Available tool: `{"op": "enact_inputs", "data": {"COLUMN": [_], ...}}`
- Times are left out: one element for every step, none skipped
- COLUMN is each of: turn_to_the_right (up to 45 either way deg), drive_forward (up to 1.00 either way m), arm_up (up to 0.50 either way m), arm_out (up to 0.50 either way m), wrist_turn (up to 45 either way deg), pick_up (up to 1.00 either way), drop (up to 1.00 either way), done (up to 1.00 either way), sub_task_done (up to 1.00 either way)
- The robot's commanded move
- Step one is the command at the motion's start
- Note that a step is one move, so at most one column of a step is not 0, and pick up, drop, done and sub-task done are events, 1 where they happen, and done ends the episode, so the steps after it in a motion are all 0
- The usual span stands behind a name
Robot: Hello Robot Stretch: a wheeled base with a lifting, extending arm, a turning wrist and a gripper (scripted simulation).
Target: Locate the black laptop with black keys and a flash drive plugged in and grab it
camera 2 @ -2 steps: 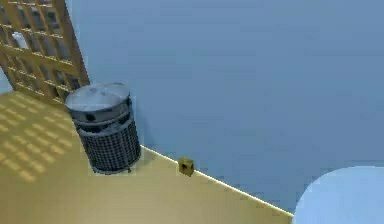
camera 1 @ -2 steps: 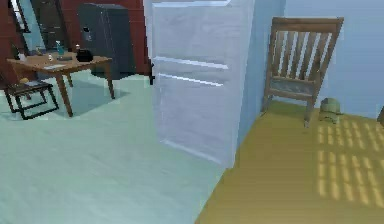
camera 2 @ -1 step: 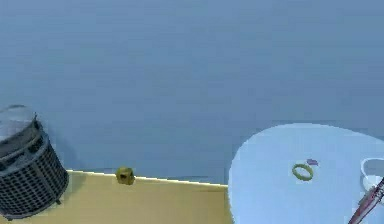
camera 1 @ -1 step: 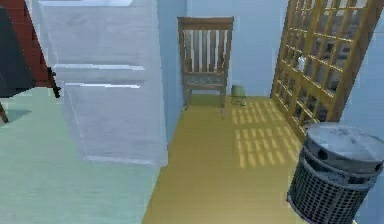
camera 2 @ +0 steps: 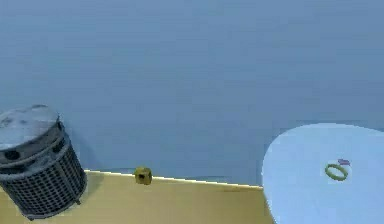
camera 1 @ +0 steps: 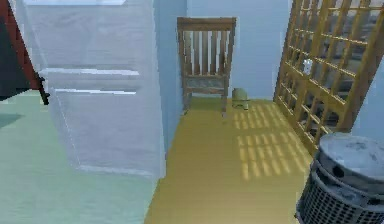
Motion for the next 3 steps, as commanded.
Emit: {"op": "enact_inputs", "data": {"turn_to_the_right": [-45.0, -21.0, 0.0], "drive_forward": [0.0, 0.0, 1.0], "arm_up": [0.0, 0.0, 0.0], "arm_out": [0.0, 0.0, 0.0], "wrist_turn": [0.0, 0.0, 0.0], "pick_up": [0.0, 0.0, 0.0], "drop": [0.0, 0.0, 0.0], "done": [0.0, 0.0, 0.0], "sub_task_done": [0.0, 0.0, 0.0]}}
